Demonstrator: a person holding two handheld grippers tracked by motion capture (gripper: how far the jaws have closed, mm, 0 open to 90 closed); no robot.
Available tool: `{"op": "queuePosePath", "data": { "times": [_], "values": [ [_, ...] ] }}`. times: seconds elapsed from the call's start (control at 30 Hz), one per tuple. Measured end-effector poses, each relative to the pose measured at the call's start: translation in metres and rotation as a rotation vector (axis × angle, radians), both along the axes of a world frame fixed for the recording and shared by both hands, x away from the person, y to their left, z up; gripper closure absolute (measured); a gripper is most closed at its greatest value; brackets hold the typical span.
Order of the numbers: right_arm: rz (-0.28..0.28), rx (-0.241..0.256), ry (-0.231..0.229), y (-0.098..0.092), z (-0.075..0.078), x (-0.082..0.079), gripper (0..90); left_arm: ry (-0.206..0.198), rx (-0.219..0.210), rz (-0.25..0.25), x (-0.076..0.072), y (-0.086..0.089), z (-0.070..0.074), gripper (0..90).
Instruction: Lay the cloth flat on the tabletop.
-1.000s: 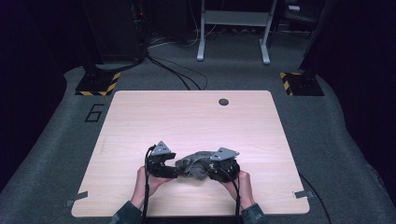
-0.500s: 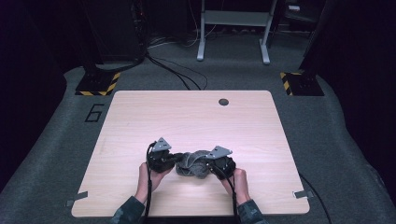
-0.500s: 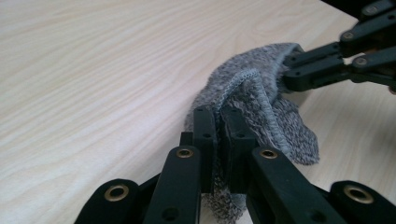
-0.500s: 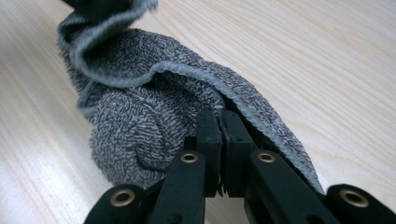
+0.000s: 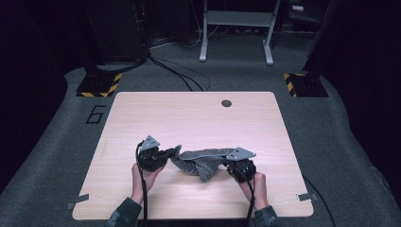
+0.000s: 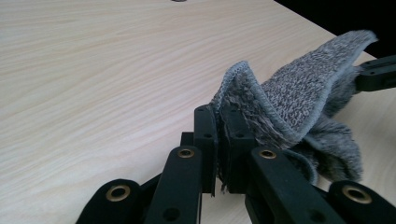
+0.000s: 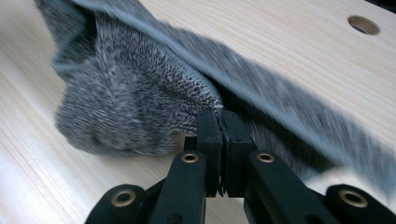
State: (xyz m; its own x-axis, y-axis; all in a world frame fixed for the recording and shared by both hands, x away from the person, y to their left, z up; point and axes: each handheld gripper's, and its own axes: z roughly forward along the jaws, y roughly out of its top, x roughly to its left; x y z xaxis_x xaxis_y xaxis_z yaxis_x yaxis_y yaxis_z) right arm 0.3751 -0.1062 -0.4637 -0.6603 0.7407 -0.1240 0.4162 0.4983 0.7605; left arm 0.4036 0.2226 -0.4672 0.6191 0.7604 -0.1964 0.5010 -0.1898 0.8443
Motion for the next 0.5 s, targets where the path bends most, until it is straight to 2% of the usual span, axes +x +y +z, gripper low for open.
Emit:
{"op": "queuePosePath", "data": {
  "times": [0.13,0.23,0.37,0.4,0.47,0.5],
  "values": [
    [-0.043,0.001,0.021,-0.014,-0.006,-0.002,88.3,0.020,-0.008,0.036,0.004,0.011,-0.006,85.8],
    [-0.074,0.001,0.050,-0.029,-0.014,-0.004,88.2,0.043,-0.017,0.041,0.006,0.015,-0.010,85.5],
    [-0.089,-0.008,0.078,-0.037,-0.021,-0.004,87.9,0.076,0.004,0.045,0.010,0.017,-0.019,83.2],
    [-0.093,-0.014,0.085,-0.038,-0.023,-0.003,87.5,0.083,0.004,0.048,0.011,0.017,-0.021,81.4],
    [-0.099,-0.018,0.098,-0.040,-0.024,-0.003,84.6,0.103,0.019,0.055,0.011,0.017,-0.021,68.7],
    [-0.095,-0.015,0.093,-0.042,-0.023,-0.002,79.9,0.101,0.022,0.058,0.010,0.016,-0.020,61.2]
  ]
}}
